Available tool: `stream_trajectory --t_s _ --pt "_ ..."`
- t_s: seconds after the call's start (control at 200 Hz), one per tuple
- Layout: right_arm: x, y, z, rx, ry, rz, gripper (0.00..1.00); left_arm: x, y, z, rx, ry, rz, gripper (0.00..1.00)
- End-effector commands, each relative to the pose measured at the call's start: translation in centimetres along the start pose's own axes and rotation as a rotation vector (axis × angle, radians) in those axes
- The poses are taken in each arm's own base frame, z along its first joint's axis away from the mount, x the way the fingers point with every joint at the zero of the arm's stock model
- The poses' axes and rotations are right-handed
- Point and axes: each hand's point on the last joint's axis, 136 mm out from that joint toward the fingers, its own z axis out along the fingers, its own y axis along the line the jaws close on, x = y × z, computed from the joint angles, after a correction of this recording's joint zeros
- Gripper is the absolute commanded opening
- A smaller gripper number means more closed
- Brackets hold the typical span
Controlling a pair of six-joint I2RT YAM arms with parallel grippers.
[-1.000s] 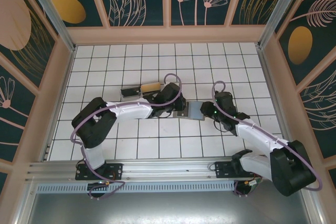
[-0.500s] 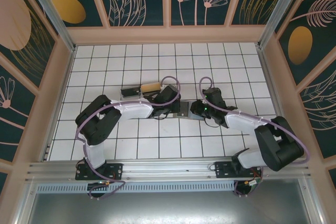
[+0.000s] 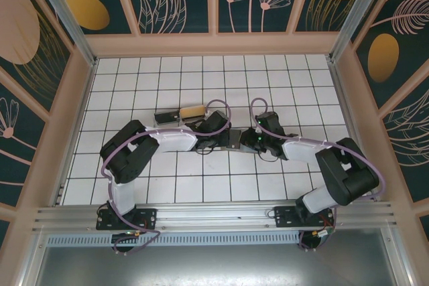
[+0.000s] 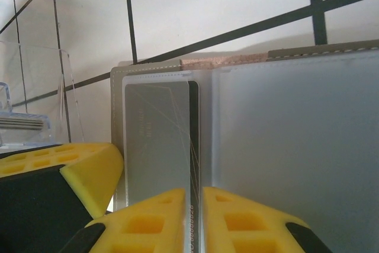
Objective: Take the credit cards out of the card holder
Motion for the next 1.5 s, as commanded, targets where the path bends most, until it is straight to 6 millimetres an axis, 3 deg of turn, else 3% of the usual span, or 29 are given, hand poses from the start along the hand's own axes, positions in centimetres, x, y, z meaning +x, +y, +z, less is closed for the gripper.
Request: stream_trajectory --t_s 0.0,0.52,0.715,1.045,1.25,1.37,1.495 --pt "-0.8 1.3 0.3 -0.044 -0.010 0.007 0.17 0.9 1.1 0.6 -0.027 0.031 0.001 0.00" --pt "-0.2 0.9 1.2 -0.038 0.026 0.025 0.16 1.4 0.8 1.0 -0.008 0.052 -0.006 0.00" --pt "-0.3 0.6 1.1 -0.025 0.022 0.029 0.00 1.3 0.9 0.8 -0.014 0.051 -0.006 0.00" --pt "-0.7 -1.4 -0.3 0.001 -0.002 0.057 0.00 1.7 1.6 1.3 -0.048 0.064 -0.013 0.00" --pt "-0.6 -1.6 -0.4 0.002 0.001 0.054 0.00 1.5 1.3 1.2 -0.041 0.063 -0.012 0.00" --pt "-0.6 -1.1 -0.2 -0.024 0.005 0.048 0.13 1.5 1.2 1.2 -0.038 0.065 -0.008 0.00" --pt "-0.6 -0.7 0.2 -0.040 0.024 0.039 0.15 1.5 1.2 1.3 -0.038 0.067 -0.007 0.00"
